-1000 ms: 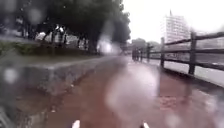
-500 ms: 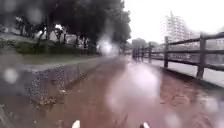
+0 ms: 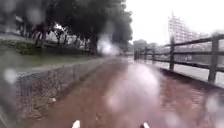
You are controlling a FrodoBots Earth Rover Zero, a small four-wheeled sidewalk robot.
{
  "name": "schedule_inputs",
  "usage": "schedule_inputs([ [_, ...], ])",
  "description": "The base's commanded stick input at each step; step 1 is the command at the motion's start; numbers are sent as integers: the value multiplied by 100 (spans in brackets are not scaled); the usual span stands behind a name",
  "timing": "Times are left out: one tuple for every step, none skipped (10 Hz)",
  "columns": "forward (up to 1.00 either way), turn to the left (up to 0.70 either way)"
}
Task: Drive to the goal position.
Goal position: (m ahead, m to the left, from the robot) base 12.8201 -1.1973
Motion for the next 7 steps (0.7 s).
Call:
schedule_inputs([
  [70, 0],
  [70, 0],
  [70, 0],
  [70, 0],
  [70, 0],
  [70, 0],
  [70, 0],
])
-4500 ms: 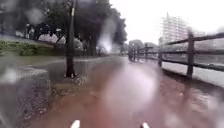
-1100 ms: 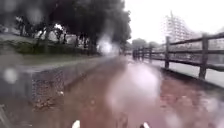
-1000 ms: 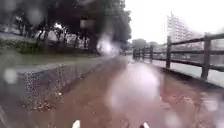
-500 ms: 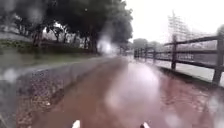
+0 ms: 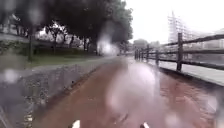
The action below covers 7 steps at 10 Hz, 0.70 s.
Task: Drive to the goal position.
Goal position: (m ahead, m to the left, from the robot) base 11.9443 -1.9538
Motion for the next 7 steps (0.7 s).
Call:
schedule_inputs([
  [70, 0],
  [70, 0],
  [70, 0],
  [70, 0],
  [70, 0],
  [70, 0],
  [70, 0],
])
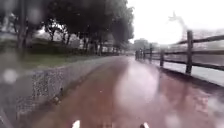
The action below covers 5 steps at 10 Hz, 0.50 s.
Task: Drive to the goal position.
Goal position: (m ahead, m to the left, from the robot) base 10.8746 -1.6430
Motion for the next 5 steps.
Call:
schedule_inputs([
  [70, 0],
  [70, 0],
  [70, 0],
  [70, 0],
  [70, 0],
])
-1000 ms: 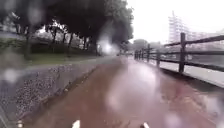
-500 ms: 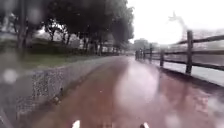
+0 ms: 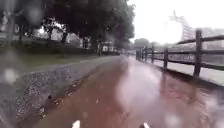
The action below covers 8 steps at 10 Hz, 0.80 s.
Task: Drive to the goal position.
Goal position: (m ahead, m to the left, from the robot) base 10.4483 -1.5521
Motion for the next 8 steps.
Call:
schedule_inputs([
  [70, 0],
  [70, 0],
  [70, 0],
  [70, 0],
  [70, 0],
  [70, 0],
  [70, 0],
  [70, 0],
])
